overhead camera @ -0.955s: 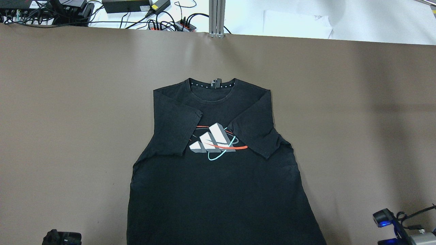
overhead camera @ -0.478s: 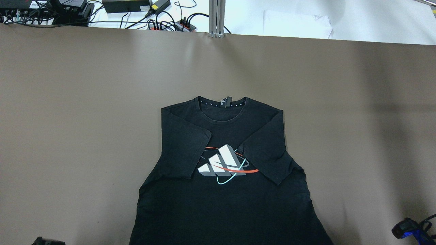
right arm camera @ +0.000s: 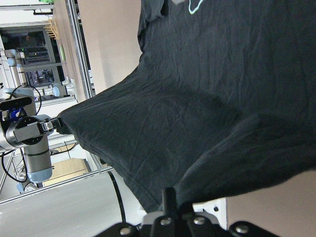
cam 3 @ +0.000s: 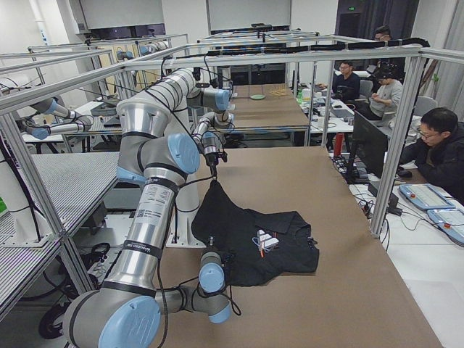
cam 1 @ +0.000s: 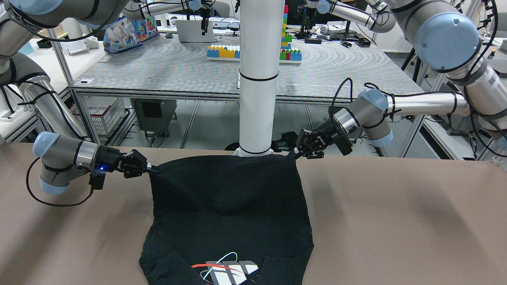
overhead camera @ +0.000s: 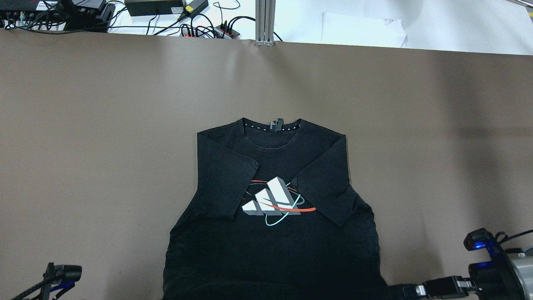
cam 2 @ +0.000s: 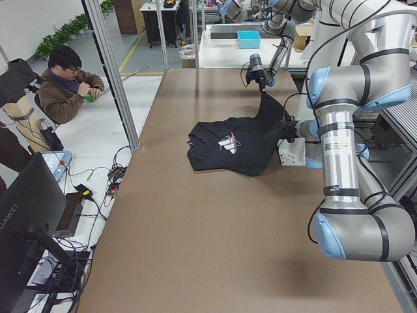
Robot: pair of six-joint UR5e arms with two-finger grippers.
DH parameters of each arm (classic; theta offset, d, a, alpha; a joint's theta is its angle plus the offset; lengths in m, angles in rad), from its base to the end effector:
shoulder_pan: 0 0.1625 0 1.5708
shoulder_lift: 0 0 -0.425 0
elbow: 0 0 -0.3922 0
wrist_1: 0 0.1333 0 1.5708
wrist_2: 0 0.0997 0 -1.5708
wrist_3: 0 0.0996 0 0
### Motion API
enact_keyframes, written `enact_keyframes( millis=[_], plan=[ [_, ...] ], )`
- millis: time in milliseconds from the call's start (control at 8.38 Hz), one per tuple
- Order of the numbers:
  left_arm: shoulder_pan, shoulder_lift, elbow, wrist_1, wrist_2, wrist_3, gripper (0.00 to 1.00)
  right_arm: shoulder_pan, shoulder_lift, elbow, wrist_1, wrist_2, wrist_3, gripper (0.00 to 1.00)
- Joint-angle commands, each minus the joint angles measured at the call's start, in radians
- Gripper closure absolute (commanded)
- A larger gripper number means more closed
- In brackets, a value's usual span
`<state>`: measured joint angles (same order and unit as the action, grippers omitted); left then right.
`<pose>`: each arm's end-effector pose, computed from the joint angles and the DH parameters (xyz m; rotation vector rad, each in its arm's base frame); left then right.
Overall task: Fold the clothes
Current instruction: 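Lift the hem with both grippers and fold it toward the collar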
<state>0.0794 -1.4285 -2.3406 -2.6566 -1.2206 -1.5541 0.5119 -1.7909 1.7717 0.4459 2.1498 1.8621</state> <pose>0.3479 -0.1403 0.2410 0.2061 1.6974 -0.2283 -0.2526 -0.2323 0.4595 -0.1523 -1.9187 -0.0425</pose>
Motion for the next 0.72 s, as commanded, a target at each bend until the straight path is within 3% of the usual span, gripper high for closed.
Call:
enact_keyframes(
  millis=[0,239,597],
  plan=[
    [-0.157,-0.01,0.071,0.01,-0.045,-0.017,1.0,0.123,0.117,-0.119,-0.018,-0.001,-0.003,1.0],
    [-0.213,-0.021,0.105,0.01,-0.051,-0.027,1.0,0.206,0.178,-0.129,-0.088,-0.002,-0.012,1.0],
    [-0.338,-0.111,0.205,0.021,-0.057,-0.027,1.0,0.24,0.258,-0.133,-0.2,-0.065,-0.017,1.0]
  ],
)
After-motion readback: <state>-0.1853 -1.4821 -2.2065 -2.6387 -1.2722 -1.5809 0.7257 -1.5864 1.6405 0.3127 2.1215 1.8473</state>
